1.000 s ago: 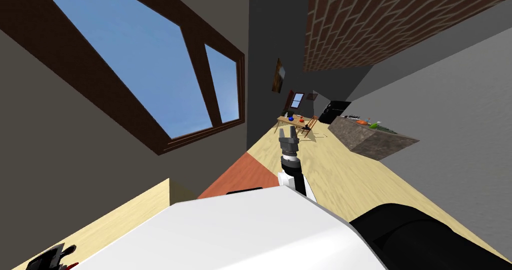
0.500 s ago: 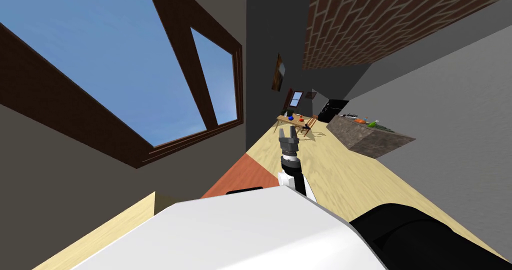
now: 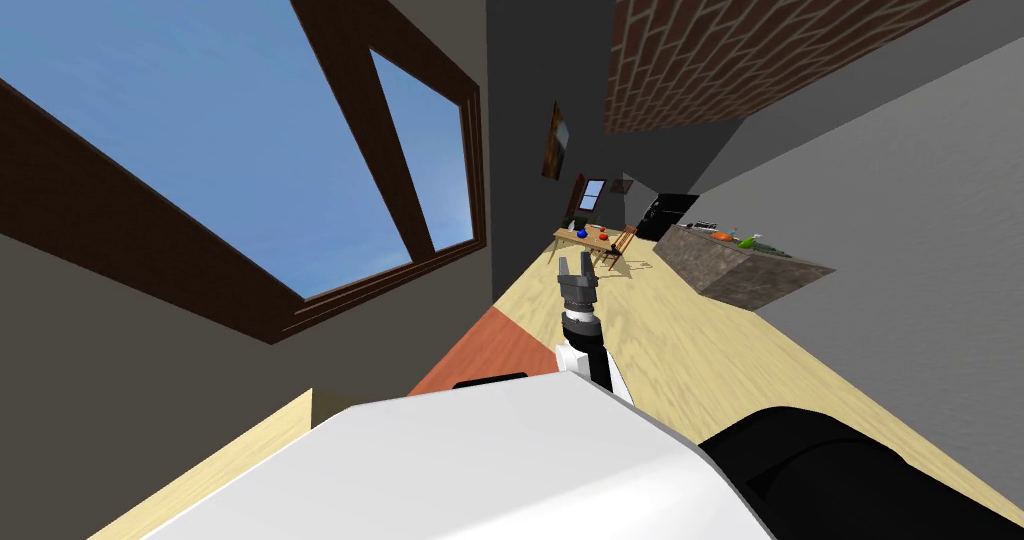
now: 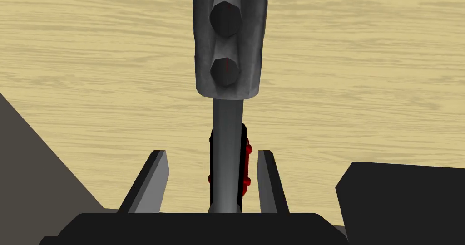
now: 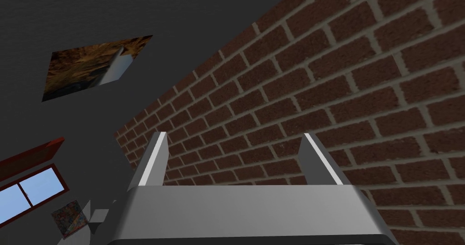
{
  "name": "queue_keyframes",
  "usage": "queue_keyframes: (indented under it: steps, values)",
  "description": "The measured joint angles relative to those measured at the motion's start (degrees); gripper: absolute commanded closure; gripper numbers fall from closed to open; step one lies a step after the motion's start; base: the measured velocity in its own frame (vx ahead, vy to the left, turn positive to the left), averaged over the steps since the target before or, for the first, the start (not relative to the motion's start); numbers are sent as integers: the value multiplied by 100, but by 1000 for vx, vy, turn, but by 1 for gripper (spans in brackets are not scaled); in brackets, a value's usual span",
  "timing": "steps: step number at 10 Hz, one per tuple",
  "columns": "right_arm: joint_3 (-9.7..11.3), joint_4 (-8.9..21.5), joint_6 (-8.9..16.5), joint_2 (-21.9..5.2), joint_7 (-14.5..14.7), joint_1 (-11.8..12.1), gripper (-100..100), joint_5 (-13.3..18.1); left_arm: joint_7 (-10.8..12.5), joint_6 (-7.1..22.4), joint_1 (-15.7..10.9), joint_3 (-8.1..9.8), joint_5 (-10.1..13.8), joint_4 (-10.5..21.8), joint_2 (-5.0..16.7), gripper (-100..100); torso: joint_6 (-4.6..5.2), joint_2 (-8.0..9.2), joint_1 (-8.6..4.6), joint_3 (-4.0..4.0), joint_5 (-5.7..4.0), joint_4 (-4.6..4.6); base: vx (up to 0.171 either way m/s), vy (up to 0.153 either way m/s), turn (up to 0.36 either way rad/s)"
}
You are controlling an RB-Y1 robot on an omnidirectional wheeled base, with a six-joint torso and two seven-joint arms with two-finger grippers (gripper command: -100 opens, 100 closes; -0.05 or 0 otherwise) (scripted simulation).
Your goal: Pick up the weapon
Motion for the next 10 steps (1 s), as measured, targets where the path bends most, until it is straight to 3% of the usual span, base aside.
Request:
queue_keyframes:
  steps: [3,4,5,9,10]
  values:
    - [0,0,0,0,0,0,0,0,-18,10,-1,1,-7,2,10,100,-5,-1,12,0,11,0,0,-1,-4]
    - [0,0,0,0,0,0,0,0,-17,11,-1,2,-6,2,11,0,-5,-1,13,0,12,0,0,0,0]
    - [0,0,0,0,0,0,0,0,-16,11,-2,4,-5,3,13,100,-6,0,15,0,15,0,-5,0,19]
    - [1,0,0,1,0,0,0,0,160,-62,197,76,7,-248,289,100,-4,8,-18,5,4,3,-10,-45,37]
    - [0,0,0,0,0,0,0,0,175,-67,202,77,7,-256,297,0,-3,6,-10,4,5,2,-1,-5,1]
